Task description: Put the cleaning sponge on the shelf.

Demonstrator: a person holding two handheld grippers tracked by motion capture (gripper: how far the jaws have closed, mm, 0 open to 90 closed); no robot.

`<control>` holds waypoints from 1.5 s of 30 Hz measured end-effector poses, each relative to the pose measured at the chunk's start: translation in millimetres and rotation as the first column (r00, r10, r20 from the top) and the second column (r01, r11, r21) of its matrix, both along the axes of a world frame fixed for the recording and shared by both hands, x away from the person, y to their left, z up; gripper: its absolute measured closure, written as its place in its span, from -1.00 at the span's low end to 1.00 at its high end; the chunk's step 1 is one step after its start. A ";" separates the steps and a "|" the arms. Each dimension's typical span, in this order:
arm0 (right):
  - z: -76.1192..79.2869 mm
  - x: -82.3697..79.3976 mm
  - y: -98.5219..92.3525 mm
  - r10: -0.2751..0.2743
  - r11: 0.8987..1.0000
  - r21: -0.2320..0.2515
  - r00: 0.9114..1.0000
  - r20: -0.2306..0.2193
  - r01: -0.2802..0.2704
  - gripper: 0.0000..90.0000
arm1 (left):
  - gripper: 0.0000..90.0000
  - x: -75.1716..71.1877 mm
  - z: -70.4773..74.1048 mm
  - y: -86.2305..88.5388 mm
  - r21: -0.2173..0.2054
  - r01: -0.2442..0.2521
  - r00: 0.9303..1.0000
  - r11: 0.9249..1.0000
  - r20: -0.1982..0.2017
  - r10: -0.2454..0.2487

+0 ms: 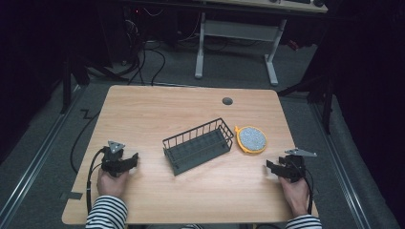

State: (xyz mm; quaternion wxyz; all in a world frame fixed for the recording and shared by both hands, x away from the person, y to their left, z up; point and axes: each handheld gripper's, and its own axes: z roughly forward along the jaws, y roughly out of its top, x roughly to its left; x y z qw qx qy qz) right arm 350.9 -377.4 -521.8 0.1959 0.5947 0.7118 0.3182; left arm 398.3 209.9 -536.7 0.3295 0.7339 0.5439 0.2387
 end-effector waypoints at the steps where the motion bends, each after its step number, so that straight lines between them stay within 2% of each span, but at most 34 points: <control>1: 0.0 0.0 0.0 0.000 1.000 0.000 1.000 0.000 0.000 -0.16 | -0.30 0.0 0.0 0.0 0.000 0.000 1.000 1.000 0.000 0.000; 3: 4.8 -0.4 -0.9 0.004 1.000 0.021 1.000 -0.014 -0.004 -0.16 | -0.30 0.0 0.0 0.0 -0.001 0.001 1.000 1.000 0.000 -0.001; 6: 11.0 -0.6 -0.7 0.021 0.999 0.033 1.000 0.014 -0.022 -0.08 | -0.30 0.0 0.0 0.1 -0.001 0.000 1.000 1.000 -0.001 0.000; 8: 20.2 5.1 0.6 0.051 0.996 0.075 0.998 0.025 -0.053 -0.01 | -0.31 0.0 -0.1 0.2 -0.002 -0.001 1.000 1.000 -0.001 0.001; 11: 25.1 11.7 3.7 0.064 0.995 0.072 0.998 0.022 -0.065 -0.01 | -0.31 0.0 0.0 0.2 -0.001 -0.001 1.000 1.000 -0.002 0.001; 15: 35.2 29.7 12.7 0.077 0.995 0.059 0.997 0.010 -0.077 -0.01 | -0.31 0.1 0.0 0.3 -0.002 -0.001 1.000 1.000 -0.002 0.001; 20: 40.7 44.2 16.0 0.079 0.995 0.070 0.997 -0.015 -0.078 -0.01 | -0.31 0.2 0.0 0.3 -0.003 -0.002 1.000 1.000 -0.002 0.002; 22: 43.4 55.7 15.7 0.077 0.994 0.082 0.996 -0.050 -0.073 -0.04 | -0.31 0.3 0.0 0.3 -0.003 -0.003 1.000 1.000 -0.002 0.003; 23: 43.4 55.7 15.7 0.077 0.994 0.082 0.996 -0.050 -0.073 -0.04 | -0.32 0.3 0.0 0.3 -0.003 -0.003 1.000 1.000 -0.002 0.003; 26: 46.3 67.6 14.3 0.064 0.995 0.082 0.994 -0.093 -0.056 -0.13 | -0.32 0.4 0.0 0.3 -0.002 -0.002 1.000 1.000 -0.003 0.002; 27: 48.4 75.8 12.3 0.055 0.995 0.091 0.992 -0.116 -0.045 -0.16 | -0.32 0.4 0.0 0.3 -0.002 -0.002 1.000 1.000 -0.003 0.002; 29: 49.5 80.2 11.3 0.053 0.995 0.093 0.991 -0.125 -0.042 -0.19 | -0.32 0.6 0.0 0.3 -0.002 -0.002 1.000 1.000 -0.003 0.002; 30: 52.1 91.2 10.3 0.046 0.996 0.084 0.988 -0.148 -0.034 -0.23 | -0.32 0.6 0.0 0.3 -0.001 -0.002 1.000 1.000 -0.003 0.002; 33: 54.1 99.4 9.8 0.041 0.996 0.079 0.986 -0.165 -0.028 -0.24 | -0.32 0.6 0.0 0.3 -0.002 -0.002 1.000 1.000 -0.003 0.002; 34: 54.0 109.4 8.7 0.029 0.997 0.077 0.981 -0.193 -0.014 -0.27 | -0.32 0.6 0.0 0.3 -0.002 -0.002 1.000 1.000 -0.003 0.002; 35: 54.0 109.4 8.7 0.029 0.997 0.077 0.981 -0.193 -0.014 -0.27 | -0.32 0.6 0.0 0.3 -0.002 -0.002 1.000 1.000 -0.003 0.002; 36: 53.3 114.1 8.4 0.022 0.997 0.077 0.977 -0.212 -0.006 -0.27 | -0.32 0.6 0.0 0.4 -0.002 -0.002 1.000 1.000 -0.003 0.002; 38: 50.3 120.9 6.3 0.016 0.995 0.101 0.973 -0.228 0.008 -0.27 | -0.32 0.6 0.0 0.4 -0.002 -0.002 1.000 1.000 -0.003 0.002; 40: 43.4 129.0 5.6 0.004 0.994 0.102 0.960 -0.279 0.025 -0.30 | -0.32 0.6 0.0 0.4 -0.002 -0.002 1.000 1.000 -0.003 0.002; 43: 41.3 132.5 5.5 0.004 0.993 0.113 0.958 -0.288 0.030 -0.29 | -0.32 0.6 0.0 0.4 -0.002 -0.002 1.000 1.000 -0.003 0.002; 45: 38.3 136.7 9.4 0.020 0.990 0.137 0.951 -0.307 0.024 -0.29 | -0.32 0.6 0.0 0.3 -0.002 -0.002 1.000 1.000 -0.004 0.002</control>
